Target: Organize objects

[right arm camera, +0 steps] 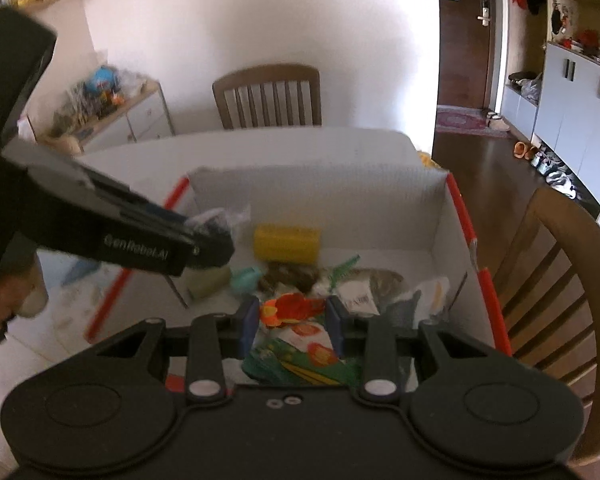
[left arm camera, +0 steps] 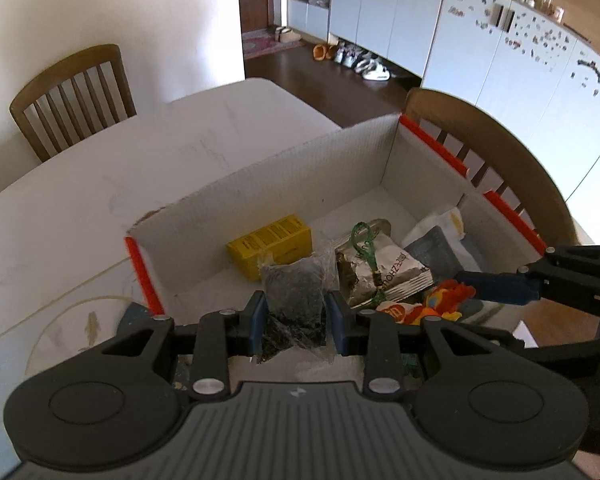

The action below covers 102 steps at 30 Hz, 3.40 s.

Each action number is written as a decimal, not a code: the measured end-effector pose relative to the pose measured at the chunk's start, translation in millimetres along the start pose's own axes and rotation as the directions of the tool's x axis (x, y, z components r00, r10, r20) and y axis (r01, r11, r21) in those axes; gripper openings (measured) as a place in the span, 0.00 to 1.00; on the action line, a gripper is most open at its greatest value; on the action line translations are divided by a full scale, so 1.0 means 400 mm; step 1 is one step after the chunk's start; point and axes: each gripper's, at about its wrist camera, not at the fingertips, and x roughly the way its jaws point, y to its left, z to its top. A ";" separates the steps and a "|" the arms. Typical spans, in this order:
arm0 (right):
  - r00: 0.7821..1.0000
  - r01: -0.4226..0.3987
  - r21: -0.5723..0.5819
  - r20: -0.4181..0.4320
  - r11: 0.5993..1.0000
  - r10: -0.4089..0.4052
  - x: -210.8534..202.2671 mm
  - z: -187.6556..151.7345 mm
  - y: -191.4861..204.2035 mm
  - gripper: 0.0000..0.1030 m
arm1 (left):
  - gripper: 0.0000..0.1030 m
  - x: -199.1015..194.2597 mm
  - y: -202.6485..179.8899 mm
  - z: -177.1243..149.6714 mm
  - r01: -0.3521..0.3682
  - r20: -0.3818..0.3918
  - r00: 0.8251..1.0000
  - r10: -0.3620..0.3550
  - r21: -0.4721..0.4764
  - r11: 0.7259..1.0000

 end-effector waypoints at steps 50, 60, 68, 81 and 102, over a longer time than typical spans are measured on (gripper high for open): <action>1.000 -0.011 0.071 0.002 0.997 0.011 -0.071 0.002 -0.010 0.52 | 0.52 -0.043 -0.031 -0.076 -0.025 0.077 0.997 0.024 0.001 1.000; 0.997 0.034 0.131 0.062 0.991 -0.043 -0.111 -0.003 0.075 0.61 | 0.56 -0.145 0.032 -0.125 -0.001 0.155 0.988 -0.005 0.037 0.999; 0.989 0.070 0.174 0.118 0.982 -0.092 -0.151 -0.012 0.134 0.69 | 0.63 -0.221 0.065 -0.171 0.036 0.208 0.977 -0.048 0.060 0.998; 0.965 0.121 0.231 0.201 0.965 -0.169 -0.221 -0.048 0.202 0.87 | 0.82 -0.291 0.086 -0.230 0.069 0.274 0.957 -0.092 0.092 0.993; 0.932 0.135 0.275 0.290 0.952 -0.216 -0.269 -0.073 0.266 0.96 | 1.00 -0.365 0.121 -0.303 0.110 0.383 0.911 -0.152 0.129 0.985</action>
